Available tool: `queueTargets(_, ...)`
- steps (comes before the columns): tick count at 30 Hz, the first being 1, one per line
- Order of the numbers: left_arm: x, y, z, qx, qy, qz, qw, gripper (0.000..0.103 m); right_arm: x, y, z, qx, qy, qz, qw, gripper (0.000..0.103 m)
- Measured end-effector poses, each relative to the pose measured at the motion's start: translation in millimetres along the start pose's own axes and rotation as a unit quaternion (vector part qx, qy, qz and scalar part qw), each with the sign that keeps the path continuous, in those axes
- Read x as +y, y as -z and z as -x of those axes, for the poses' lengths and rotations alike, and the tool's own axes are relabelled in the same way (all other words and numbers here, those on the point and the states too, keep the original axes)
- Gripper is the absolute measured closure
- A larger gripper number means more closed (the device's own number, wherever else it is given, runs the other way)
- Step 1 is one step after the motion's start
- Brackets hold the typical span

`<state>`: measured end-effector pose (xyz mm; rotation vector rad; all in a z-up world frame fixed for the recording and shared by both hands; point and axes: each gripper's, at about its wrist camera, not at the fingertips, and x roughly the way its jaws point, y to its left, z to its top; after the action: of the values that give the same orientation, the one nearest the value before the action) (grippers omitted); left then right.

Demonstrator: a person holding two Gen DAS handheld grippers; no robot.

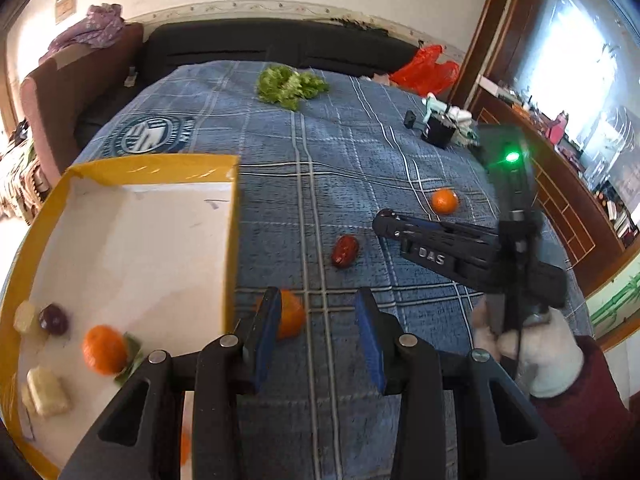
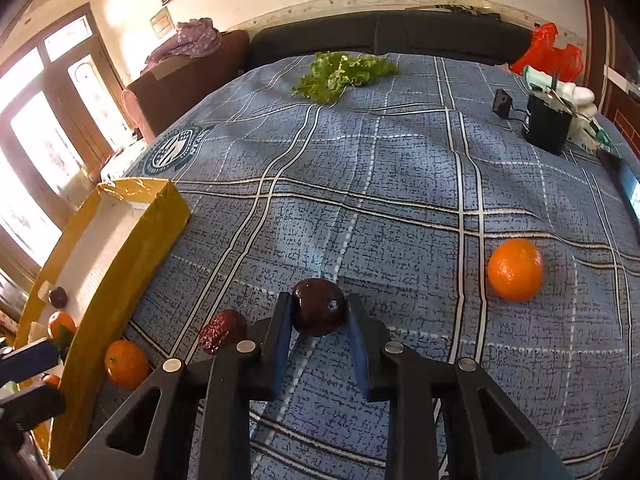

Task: Organize fruits
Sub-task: 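Grasp a dark plum with the right tool while the left tool grasps a red date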

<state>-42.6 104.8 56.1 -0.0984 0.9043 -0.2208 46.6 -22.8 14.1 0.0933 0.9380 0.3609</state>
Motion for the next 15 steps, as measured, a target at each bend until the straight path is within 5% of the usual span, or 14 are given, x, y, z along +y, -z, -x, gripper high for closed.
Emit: queueTargets(15,-41,-32,-92,0.077,-0.041,-0.071,0.9936,0.067,-36,5,55,-0.045,-0.028,-0.058,0.997,0.074)
